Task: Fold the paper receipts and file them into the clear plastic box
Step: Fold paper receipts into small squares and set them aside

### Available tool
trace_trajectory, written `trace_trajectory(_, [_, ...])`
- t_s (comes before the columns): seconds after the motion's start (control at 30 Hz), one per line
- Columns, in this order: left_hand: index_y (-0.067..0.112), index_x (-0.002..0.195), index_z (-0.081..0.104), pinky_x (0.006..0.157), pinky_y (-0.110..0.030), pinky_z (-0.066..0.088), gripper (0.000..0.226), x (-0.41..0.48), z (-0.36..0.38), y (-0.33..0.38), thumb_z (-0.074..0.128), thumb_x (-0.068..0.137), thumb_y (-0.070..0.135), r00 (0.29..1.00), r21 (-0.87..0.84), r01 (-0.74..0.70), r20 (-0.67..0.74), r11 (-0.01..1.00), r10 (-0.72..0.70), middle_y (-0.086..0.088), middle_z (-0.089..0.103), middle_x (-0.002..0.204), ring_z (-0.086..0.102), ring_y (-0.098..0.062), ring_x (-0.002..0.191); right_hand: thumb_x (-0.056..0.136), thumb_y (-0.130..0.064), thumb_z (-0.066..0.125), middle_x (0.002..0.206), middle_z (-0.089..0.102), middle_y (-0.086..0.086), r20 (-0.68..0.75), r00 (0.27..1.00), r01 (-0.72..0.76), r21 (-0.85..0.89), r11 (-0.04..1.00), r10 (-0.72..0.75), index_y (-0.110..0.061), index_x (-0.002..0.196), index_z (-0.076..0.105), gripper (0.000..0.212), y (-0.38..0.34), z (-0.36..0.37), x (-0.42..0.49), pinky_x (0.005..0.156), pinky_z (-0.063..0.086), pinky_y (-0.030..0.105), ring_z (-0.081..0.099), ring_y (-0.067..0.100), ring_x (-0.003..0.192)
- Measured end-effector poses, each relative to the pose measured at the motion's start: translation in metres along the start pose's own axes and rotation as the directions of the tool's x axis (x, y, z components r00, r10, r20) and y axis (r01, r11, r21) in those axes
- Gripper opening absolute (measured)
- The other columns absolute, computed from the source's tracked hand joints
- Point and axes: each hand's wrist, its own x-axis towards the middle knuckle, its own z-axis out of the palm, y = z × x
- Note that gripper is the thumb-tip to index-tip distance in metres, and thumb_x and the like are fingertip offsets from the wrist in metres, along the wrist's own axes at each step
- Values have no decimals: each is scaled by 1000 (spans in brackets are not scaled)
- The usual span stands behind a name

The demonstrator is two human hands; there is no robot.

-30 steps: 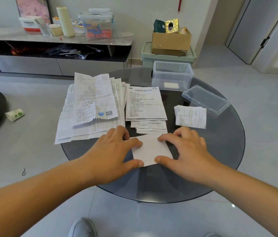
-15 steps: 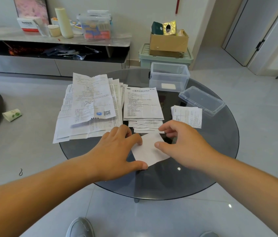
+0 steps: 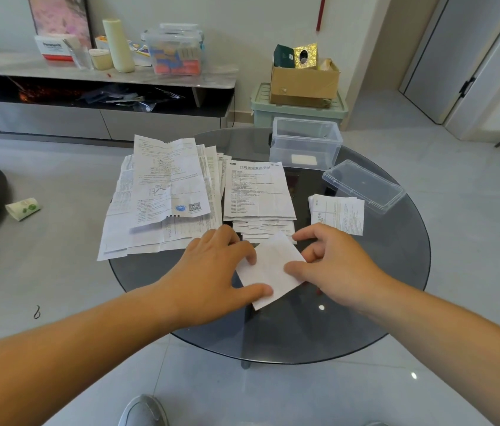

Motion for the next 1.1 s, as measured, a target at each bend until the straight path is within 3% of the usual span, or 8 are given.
trace_trajectory(0.17, [39,127,51,68,-12,48,45,16,-19,7,73,88,39,966,-406,50,-213,912,-148,20,57,110,58,-4,81,84,-17,79,84,73,-3,-80,981,180,73,981,-175,-25,97,70,17,-8,-11,0,56,50,19,68,18,75])
trace_trajectory(0.27, [32,119,61,71,-14,52,35,21,-29,12,75,88,25,953,-582,-74,-280,810,-114,17,66,101,64,-4,82,86,-17,76,81,68,-16,-194,893,401,-67,914,-406,-31,82,71,15,-18,-17,-6,65,45,11,61,3,80])
trace_trajectory(0.37, [30,114,62,80,-16,54,33,17,-30,15,77,86,25,948,-553,-165,-317,817,-23,18,67,99,65,-4,94,86,-17,75,85,63,-14,-190,787,549,-218,807,-587,-30,82,72,14,-19,-20,-10,72,45,15,59,8,88])
trace_trajectory(0.5, [38,135,43,84,-11,48,68,10,-18,7,80,78,43,972,-397,-155,-227,905,67,20,59,103,58,1,101,89,-21,73,92,63,-15,8,790,588,-293,754,-613,-26,89,74,5,-1,-17,-9,79,51,30,59,7,93])
trace_trajectory(0.63, [34,120,61,90,-25,47,45,5,-7,-4,64,84,62,936,-22,-309,-183,951,300,16,60,114,54,-3,106,90,-25,71,90,63,-18,111,777,621,-304,723,-620,-29,90,72,4,18,-11,-12,78,52,30,60,5,90])
trace_trajectory(0.8, [31,96,67,78,-33,53,28,5,2,-6,52,92,54,907,72,-409,-79,910,414,13,63,100,56,-8,91,90,-38,64,86,61,-18,225,741,658,-434,616,-632,-29,88,69,10,31,-5,-13,68,48,23,51,4,83])
trace_trajectory(0.9, [31,91,64,72,-27,51,29,4,2,-6,48,94,54,920,65,-374,-104,925,379,15,63,90,54,-4,82,91,-44,58,82,57,-19,223,768,626,-465,626,-601,-30,85,66,17,32,-6,-13,66,44,19,49,5,81])
trace_trajectory(1.1, [34,92,53,71,-32,53,21,8,5,2,50,95,54,980,-96,-150,-149,984,135,14,60,85,57,-6,78,92,-40,64,83,61,-16,67,913,395,-385,834,-402,-31,88,67,10,27,-11,-7,72,47,27,55,4,84])
